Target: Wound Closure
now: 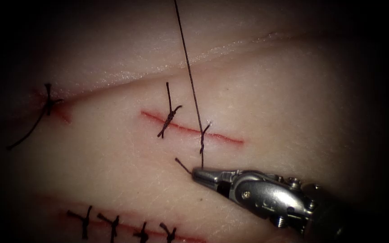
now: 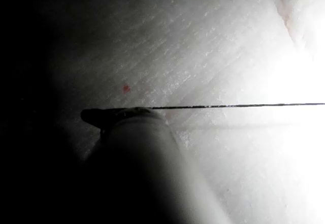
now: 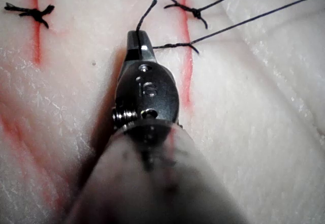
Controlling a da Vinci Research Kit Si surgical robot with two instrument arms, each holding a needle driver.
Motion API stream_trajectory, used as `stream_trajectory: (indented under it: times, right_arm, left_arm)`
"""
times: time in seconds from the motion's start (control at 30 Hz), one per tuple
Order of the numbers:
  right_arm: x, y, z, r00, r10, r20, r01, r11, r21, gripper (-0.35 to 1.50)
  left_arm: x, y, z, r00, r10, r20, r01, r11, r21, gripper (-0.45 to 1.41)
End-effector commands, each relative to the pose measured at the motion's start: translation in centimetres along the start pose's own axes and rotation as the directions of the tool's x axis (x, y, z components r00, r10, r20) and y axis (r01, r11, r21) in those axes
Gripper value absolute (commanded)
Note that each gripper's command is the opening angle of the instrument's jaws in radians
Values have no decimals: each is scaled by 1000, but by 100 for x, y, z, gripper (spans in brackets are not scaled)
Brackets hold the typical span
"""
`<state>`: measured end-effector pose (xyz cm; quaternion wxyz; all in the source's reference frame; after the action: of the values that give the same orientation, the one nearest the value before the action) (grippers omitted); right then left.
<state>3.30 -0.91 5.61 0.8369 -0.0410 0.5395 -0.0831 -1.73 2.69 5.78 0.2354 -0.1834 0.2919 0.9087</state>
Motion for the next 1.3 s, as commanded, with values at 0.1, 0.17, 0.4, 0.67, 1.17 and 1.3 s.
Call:
stream_trajectory:
  times: [0.1,0.17,0.4,0.67,1.17,1.3]
  right_arm:
    - [-2,-12,12,1000,11,4,-11,1000,22,-35]
    - [-3,-17,14,1000,16,8,-16,999,29,-35]
    - [10,14,11,926,361,-108,-370,925,-81,146]
    - [31,53,-23,815,510,-275,-553,827,-105,148]
    - [21,109,-38,875,440,-203,-474,863,-173,-35]
    - [3,124,-25,888,432,-159,-457,869,-189,-35]
  left_arm:
    - [0,7,5,1000,-1,0,1,1000,-1,-45]
    - [0,6,5,1000,-1,0,1,1000,-1,-45]
    - [1,32,-20,1000,10,-1,-10,1000,26,-45]
    - [-1,77,-90,999,8,-37,-9,999,-39,-45]
    - [-17,215,-278,990,4,-138,-21,992,-122,-45]
    - [-30,244,-286,989,20,-144,-39,990,-132,-45]
